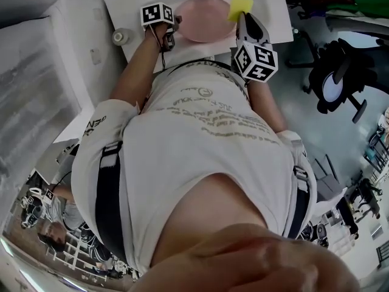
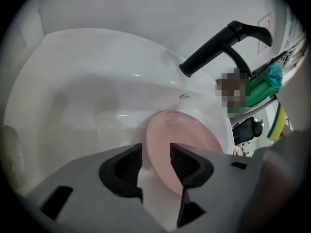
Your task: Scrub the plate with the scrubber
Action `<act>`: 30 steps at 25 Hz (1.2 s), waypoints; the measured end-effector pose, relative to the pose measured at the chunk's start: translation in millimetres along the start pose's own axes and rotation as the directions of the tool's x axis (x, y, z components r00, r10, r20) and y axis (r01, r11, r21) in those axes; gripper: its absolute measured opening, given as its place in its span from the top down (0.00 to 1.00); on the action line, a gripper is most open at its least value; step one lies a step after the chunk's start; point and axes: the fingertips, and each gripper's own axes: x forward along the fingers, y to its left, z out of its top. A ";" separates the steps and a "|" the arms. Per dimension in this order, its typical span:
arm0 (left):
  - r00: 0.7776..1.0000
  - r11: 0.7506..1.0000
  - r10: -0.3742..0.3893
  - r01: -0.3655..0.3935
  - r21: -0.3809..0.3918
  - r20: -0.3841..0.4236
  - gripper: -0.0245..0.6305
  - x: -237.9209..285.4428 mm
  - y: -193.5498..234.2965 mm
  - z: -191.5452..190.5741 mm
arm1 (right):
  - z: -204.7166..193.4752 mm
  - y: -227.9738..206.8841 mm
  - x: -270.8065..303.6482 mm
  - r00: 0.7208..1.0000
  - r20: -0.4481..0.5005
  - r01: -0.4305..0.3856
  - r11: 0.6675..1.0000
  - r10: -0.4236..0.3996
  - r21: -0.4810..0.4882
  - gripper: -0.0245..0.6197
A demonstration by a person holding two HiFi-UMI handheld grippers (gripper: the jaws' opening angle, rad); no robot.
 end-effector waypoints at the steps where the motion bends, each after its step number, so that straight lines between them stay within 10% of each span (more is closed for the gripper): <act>1: 1.000 1.000 -0.002 0.002 -0.010 -0.026 0.68 5.9 1.5 -1.9 | 2.0 -2.9 -0.9 1.000 0.004 0.011 1.000 -0.011 0.001 0.90; 10: 0.972 0.992 -0.053 0.024 -0.127 -0.229 0.69 45.7 15.9 -27.1 | 4.8 -21.6 -12.5 0.996 0.010 0.090 0.996 -0.090 0.006 0.90; 16: 0.955 0.975 -0.122 0.065 -0.210 -0.269 0.88 51.9 17.8 -35.2 | 0.7 -23.5 -17.1 0.994 0.006 0.111 0.994 -0.112 0.020 0.90; 30: 0.925 0.893 -0.374 0.341 -0.293 -0.063 0.89 20.3 -23.9 -10.9 | -2.6 -12.1 -12.6 0.997 -0.001 0.074 0.997 -0.074 0.000 0.90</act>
